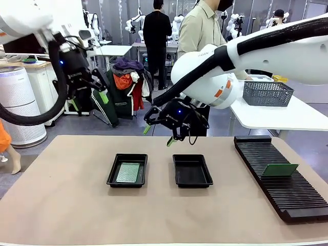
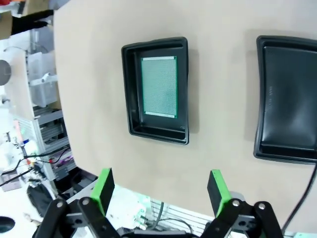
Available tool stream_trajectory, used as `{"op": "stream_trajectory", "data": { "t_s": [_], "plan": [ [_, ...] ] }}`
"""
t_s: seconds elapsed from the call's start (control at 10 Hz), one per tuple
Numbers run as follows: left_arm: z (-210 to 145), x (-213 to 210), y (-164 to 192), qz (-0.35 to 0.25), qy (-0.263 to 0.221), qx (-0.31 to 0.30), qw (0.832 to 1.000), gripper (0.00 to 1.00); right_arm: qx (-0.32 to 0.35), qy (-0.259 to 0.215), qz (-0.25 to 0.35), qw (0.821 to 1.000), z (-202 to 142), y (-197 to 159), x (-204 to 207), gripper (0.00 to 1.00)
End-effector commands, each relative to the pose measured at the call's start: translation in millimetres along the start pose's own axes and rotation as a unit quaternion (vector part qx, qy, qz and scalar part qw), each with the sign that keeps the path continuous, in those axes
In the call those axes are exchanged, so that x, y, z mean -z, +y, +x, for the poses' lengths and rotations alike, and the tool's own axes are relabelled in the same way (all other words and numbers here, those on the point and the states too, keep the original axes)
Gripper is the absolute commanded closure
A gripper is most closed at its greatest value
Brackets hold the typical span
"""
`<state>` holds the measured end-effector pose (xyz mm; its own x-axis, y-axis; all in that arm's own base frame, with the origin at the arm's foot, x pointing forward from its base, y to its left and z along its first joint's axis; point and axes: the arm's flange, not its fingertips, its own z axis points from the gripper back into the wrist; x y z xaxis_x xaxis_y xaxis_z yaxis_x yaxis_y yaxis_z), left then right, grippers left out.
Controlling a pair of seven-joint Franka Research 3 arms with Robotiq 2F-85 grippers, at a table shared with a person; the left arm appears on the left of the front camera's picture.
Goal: Inspect and transfer BCBs to ESD trays.
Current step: Pick up the ESD tray and place it on the left side of the table.
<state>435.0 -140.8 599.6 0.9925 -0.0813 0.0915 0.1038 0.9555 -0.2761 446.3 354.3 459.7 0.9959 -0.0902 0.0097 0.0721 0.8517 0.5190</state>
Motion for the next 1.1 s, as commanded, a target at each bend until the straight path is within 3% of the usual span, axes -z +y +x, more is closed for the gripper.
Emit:
{"op": "stream_trajectory", "data": {
  "t_s": [0.0, 1.0],
  "plan": [
    [11, 29, -4, 0.013, 0.005, -0.011, 1.0, 0.0, -0.009, -0.002, 0.038, 0.999, -7, -20, -3, 0.0],
    [54, 184, 7, 0.083, -0.009, -0.02, 0.996, 0.0, -0.001, 0.004, 0.024, 1.0, -1, -10, -5, 0.0]
  ]
}}
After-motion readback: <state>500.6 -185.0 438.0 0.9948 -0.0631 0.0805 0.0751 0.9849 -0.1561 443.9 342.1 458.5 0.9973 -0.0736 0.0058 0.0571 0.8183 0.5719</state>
